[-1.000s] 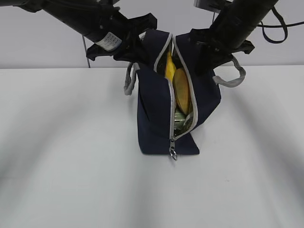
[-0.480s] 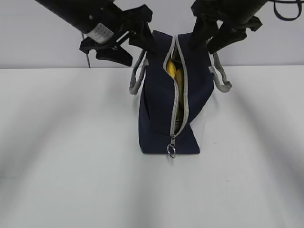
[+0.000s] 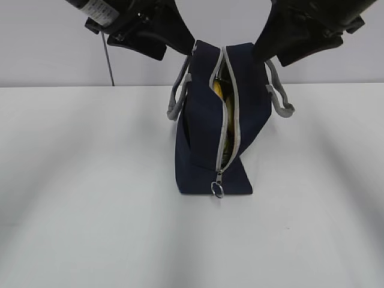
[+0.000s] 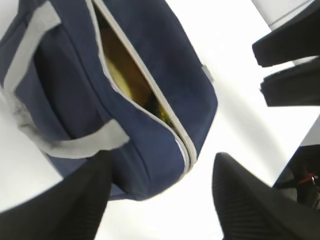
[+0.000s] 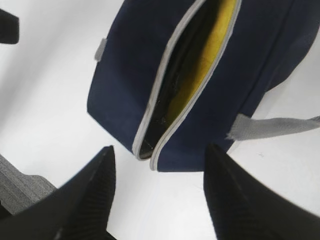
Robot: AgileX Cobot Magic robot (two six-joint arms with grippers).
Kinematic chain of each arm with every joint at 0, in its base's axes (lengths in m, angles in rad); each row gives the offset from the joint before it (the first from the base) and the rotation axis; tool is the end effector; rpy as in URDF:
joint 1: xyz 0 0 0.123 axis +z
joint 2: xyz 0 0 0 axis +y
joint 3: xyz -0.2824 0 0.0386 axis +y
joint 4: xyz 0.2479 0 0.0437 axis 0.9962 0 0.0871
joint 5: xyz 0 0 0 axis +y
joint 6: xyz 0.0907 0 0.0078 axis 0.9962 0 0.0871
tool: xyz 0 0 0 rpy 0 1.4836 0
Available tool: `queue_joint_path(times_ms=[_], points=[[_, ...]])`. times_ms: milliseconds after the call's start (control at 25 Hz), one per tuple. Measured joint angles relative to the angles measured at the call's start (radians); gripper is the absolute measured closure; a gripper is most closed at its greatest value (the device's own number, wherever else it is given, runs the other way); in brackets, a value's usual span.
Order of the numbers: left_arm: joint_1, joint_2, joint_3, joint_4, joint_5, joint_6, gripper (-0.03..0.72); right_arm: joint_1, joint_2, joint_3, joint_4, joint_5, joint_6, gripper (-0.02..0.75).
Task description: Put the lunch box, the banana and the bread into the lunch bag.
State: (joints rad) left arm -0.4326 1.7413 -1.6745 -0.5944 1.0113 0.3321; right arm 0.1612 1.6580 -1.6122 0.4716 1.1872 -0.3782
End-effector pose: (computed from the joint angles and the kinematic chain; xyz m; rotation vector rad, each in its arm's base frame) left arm 0.3321 -0.2010 0.3588 0.7304 2.3829 -0.8013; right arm 0.3390 0.0940 0.3595 -0.5916 2.5511 0.5689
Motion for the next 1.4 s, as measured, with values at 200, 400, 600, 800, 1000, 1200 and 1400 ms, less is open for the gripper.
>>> queue_joint_path(times_ms=[200, 400, 600, 800, 1000, 1200, 1400], points=[[0.000, -0.089, 0.161, -0.048, -0.048, 0.089, 0.253, 0.000, -0.159, 0.288, 0.133, -0.124, -0.225, 0.321], [-0.001, -0.183, 0.315, -0.105, -0.096, 0.204, 0.253, 0.000, -0.273, 0.570, 0.308, -0.226, -0.512, 0.321], [-0.001, -0.255, 0.377, -0.116, -0.125, 0.236, 0.253, 0.000, -0.297, 0.812, 0.533, -0.242, -0.942, 0.321], [-0.001, -0.269, 0.382, -0.119, -0.119, 0.239, 0.253, 0.000, -0.295, 0.950, 0.650, -0.257, -1.222, 0.321], [-0.001, -0.269, 0.382, -0.119, -0.106, 0.239, 0.267, 0.000, -0.265, 0.957, 0.745, -0.269, -1.257, 0.321], [-0.001, -0.269, 0.382, -0.119, -0.099, 0.239, 0.291, 0.000, -0.226, 0.957, 0.793, -0.304, -1.263, 0.321], [-0.001, -0.269, 0.382, -0.119, -0.099, 0.242, 0.307, 0.000, -0.122, 0.957, 0.834, -0.324, -1.415, 0.321]])
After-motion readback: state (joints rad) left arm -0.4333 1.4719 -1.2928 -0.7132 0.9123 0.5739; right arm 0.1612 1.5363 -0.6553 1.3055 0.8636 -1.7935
